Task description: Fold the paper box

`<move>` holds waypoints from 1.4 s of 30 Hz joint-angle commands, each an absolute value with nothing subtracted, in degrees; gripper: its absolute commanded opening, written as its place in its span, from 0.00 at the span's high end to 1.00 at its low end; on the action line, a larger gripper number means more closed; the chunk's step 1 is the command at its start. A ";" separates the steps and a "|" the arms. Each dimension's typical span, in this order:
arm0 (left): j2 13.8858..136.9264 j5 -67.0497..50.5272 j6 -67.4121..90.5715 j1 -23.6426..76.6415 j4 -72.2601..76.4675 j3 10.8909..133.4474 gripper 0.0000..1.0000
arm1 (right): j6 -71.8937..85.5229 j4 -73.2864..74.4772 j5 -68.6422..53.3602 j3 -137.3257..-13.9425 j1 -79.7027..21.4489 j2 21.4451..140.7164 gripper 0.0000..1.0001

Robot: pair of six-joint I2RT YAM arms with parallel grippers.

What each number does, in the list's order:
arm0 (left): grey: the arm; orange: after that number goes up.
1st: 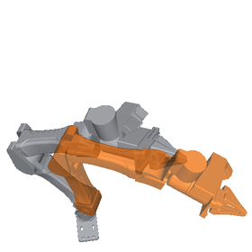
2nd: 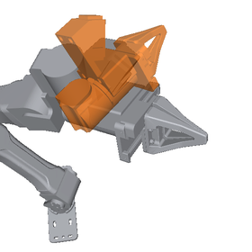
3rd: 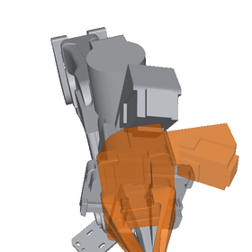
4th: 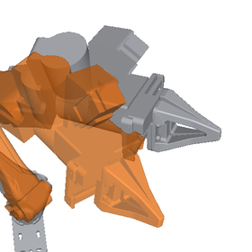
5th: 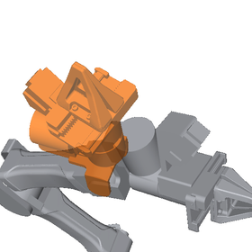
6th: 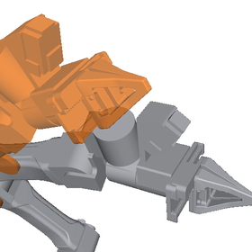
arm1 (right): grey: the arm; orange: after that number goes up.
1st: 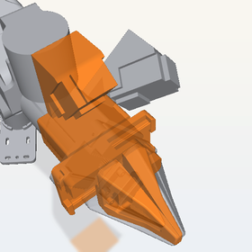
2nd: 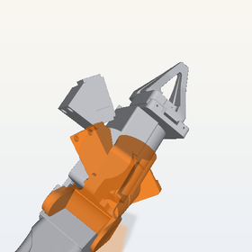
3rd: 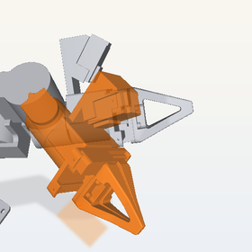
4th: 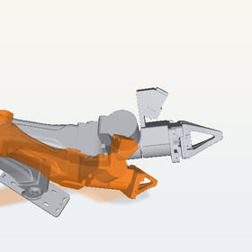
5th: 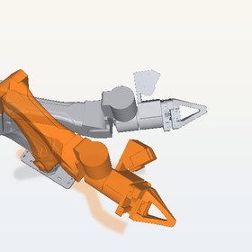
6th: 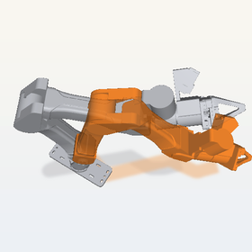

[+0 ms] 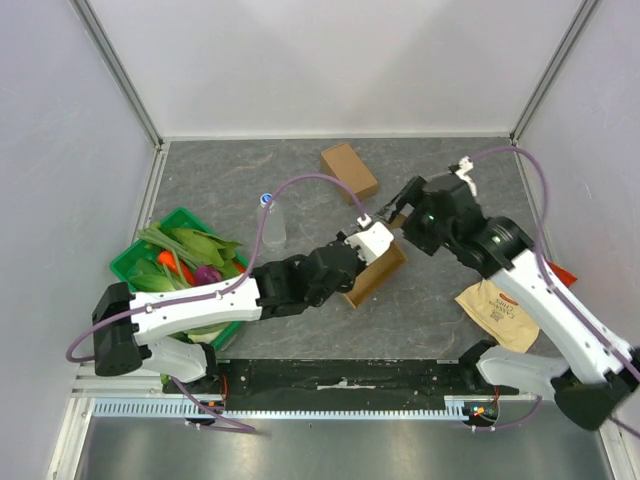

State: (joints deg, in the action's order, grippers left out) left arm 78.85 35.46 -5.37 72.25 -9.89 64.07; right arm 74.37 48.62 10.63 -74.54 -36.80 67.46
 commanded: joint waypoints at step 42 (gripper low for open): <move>76.64 -39.29 -10.83 41.49 -21.11 67.59 0.98 | -11.61 33.85 -43.17 -65.66 -32.17 69.53 0.81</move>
State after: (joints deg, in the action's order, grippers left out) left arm 77.17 -41.60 -14.92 42.35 -27.00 66.85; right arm -13.10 39.99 -45.58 -67.77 -31.79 71.18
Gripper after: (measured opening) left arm 0.033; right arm 0.289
